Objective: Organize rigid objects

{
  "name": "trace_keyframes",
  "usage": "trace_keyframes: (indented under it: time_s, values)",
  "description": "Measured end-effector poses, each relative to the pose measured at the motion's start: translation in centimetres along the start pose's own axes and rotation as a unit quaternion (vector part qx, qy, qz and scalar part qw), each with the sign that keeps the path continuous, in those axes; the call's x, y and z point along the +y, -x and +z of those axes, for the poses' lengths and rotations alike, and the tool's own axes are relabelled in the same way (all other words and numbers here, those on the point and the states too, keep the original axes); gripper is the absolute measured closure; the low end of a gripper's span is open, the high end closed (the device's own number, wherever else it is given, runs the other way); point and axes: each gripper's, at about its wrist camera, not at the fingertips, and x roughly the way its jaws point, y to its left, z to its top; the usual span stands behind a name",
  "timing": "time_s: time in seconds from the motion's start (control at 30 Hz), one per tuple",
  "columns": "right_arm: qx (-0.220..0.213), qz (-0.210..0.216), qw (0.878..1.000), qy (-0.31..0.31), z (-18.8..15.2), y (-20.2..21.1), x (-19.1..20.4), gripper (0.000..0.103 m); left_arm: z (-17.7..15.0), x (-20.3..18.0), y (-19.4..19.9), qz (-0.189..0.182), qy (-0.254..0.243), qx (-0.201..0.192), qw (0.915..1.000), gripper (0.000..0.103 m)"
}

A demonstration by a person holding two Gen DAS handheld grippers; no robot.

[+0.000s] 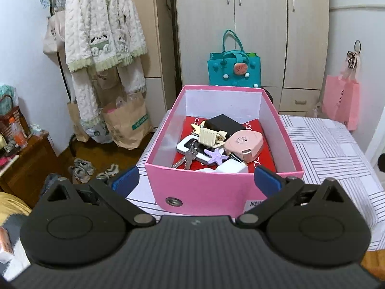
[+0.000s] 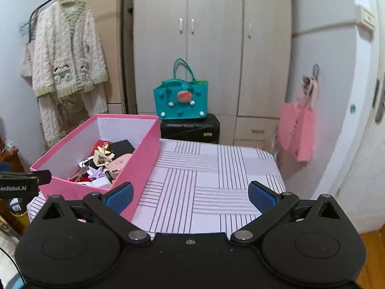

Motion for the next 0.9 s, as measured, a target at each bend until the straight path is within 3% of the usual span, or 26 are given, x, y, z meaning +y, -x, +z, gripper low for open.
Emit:
trace_keyframes:
  time_s: [0.27, 0.9]
  values:
    - [-0.014, -0.013, 1.000, -0.022, -0.9, 1.1, -1.3, 0.000, -0.3, -1.4, 0.5, -0.018, -0.013, 0.005, 0.9997, 0.000]
    - [-0.002, -0.039, 0.999, -0.022, -1.6, 1.4, -1.6, 0.000, -0.7, -2.6, 1.8, -0.020, -0.005, -0.003, 0.9998, 0.000]
